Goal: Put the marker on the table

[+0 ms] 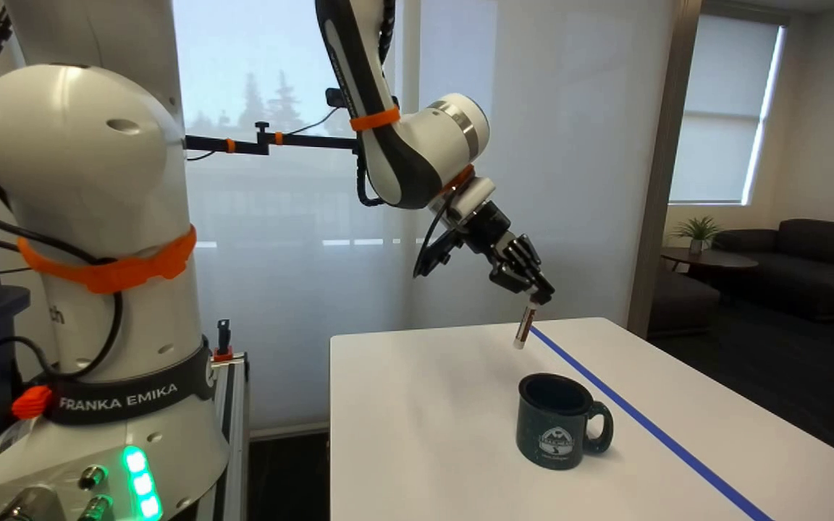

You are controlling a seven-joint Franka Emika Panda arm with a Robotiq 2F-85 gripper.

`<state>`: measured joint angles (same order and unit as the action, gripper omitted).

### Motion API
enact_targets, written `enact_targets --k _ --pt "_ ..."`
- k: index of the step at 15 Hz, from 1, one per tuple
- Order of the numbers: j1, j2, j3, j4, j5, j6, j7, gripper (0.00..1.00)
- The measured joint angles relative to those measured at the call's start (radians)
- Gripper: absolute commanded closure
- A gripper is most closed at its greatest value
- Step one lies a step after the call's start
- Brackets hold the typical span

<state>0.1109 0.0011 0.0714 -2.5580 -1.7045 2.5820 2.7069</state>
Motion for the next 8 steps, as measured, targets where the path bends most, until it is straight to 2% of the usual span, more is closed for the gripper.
enact_targets --k 1,8 --pt "0.009 0.000 0.012 -0.017 -0.059 -0.014 0.035 0.95" --pt "0.070 -0.112 0.101 -0.089 -0.132 -0.100 0.006 0.95"
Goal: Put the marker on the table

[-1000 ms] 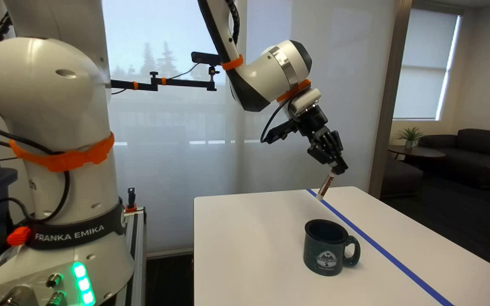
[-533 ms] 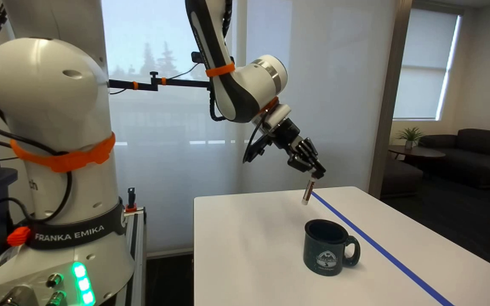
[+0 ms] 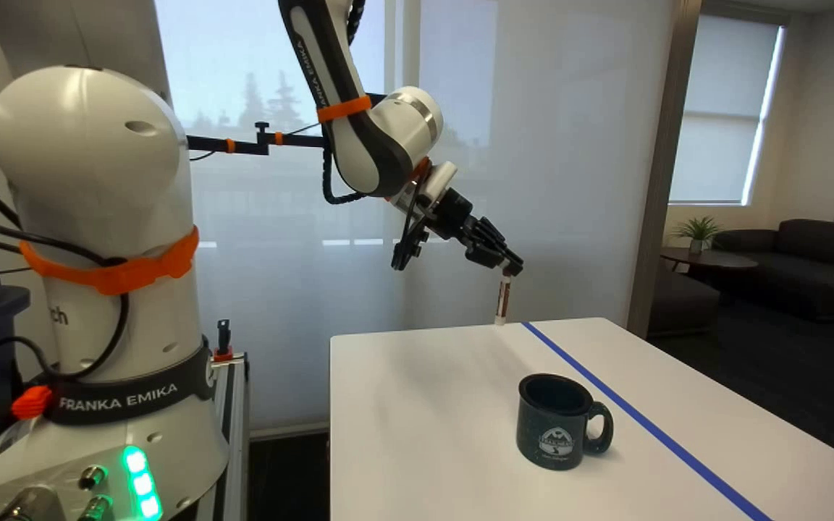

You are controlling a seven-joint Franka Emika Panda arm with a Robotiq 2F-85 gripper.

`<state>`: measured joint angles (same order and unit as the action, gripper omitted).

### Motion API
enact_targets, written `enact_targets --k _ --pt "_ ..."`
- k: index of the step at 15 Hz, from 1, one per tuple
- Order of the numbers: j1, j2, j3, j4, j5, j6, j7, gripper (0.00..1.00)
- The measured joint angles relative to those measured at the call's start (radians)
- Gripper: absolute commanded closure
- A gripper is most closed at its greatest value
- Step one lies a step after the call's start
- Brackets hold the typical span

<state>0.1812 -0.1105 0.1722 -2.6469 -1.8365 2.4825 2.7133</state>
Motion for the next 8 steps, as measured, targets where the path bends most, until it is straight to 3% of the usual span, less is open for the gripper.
enact_targets --k 8 --pt "0.060 -0.120 0.018 -0.094 -0.067 -0.067 -0.002 0.95"
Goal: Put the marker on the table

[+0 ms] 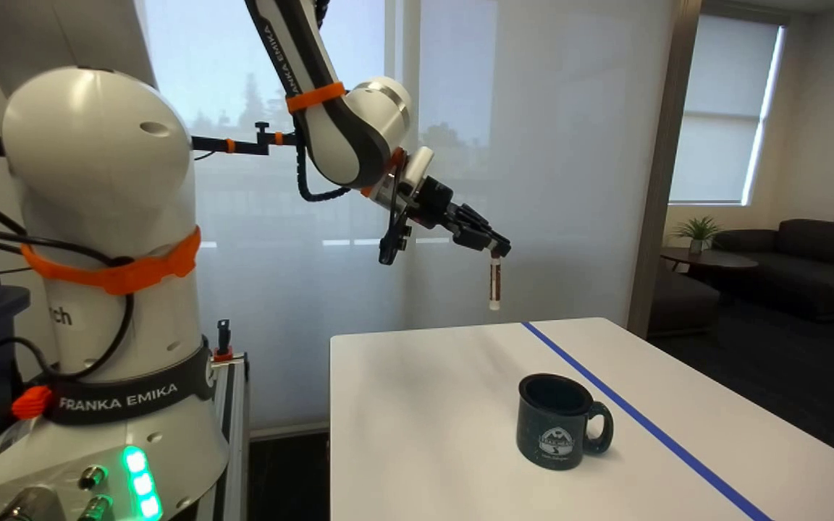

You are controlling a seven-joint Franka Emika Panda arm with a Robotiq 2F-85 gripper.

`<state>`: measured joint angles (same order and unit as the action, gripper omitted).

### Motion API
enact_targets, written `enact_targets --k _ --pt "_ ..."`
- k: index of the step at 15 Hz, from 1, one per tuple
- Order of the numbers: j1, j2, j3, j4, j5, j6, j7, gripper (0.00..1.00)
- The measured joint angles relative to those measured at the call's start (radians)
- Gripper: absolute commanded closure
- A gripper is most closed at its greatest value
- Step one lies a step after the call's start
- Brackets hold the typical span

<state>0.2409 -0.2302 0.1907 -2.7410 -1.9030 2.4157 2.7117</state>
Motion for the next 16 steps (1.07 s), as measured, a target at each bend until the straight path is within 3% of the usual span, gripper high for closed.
enact_targets --k 9,16 --pt "0.002 0.035 -0.034 -0.008 0.017 -0.048 0.001 0.95" --pt "-0.044 0.210 -0.086 0.039 0.062 0.030 0.001 0.95"
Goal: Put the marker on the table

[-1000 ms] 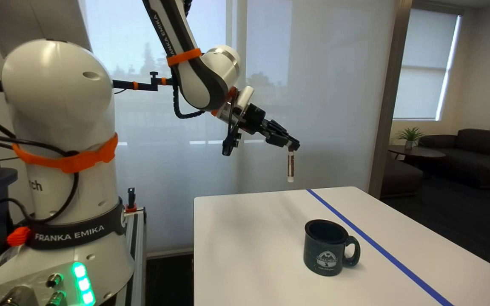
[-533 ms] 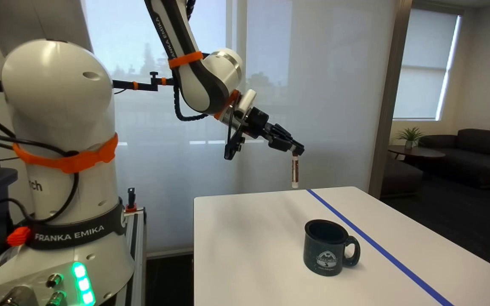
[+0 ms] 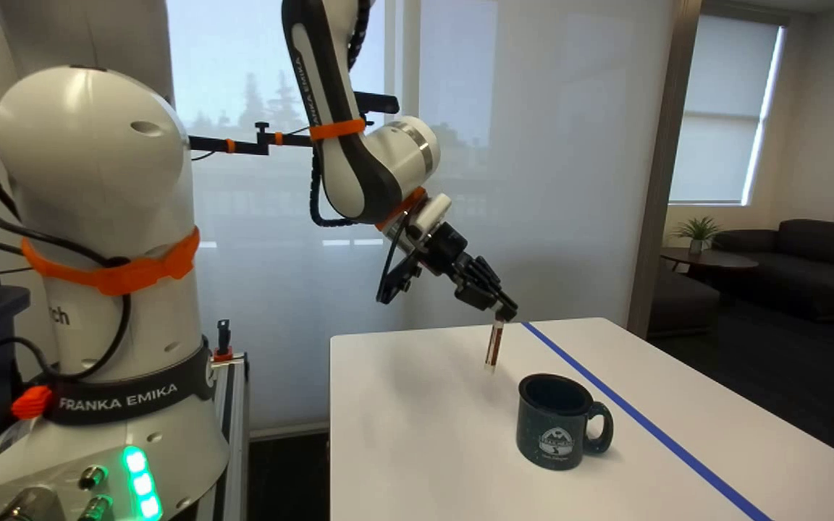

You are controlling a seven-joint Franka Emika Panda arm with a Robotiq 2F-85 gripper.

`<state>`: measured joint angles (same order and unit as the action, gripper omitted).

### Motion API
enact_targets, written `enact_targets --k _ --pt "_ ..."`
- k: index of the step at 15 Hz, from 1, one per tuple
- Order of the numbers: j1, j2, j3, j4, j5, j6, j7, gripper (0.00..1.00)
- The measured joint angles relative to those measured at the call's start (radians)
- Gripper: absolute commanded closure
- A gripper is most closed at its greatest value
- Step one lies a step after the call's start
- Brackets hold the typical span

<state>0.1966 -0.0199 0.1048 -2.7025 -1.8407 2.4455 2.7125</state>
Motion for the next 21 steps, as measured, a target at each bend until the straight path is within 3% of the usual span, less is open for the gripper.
enact_targets --k 7,21 --pt "-0.100 0.205 -0.012 0.166 0.097 0.149 -0.061 0.95" --pt "-0.176 0.393 -0.011 0.365 0.403 0.319 -0.450 0.95"
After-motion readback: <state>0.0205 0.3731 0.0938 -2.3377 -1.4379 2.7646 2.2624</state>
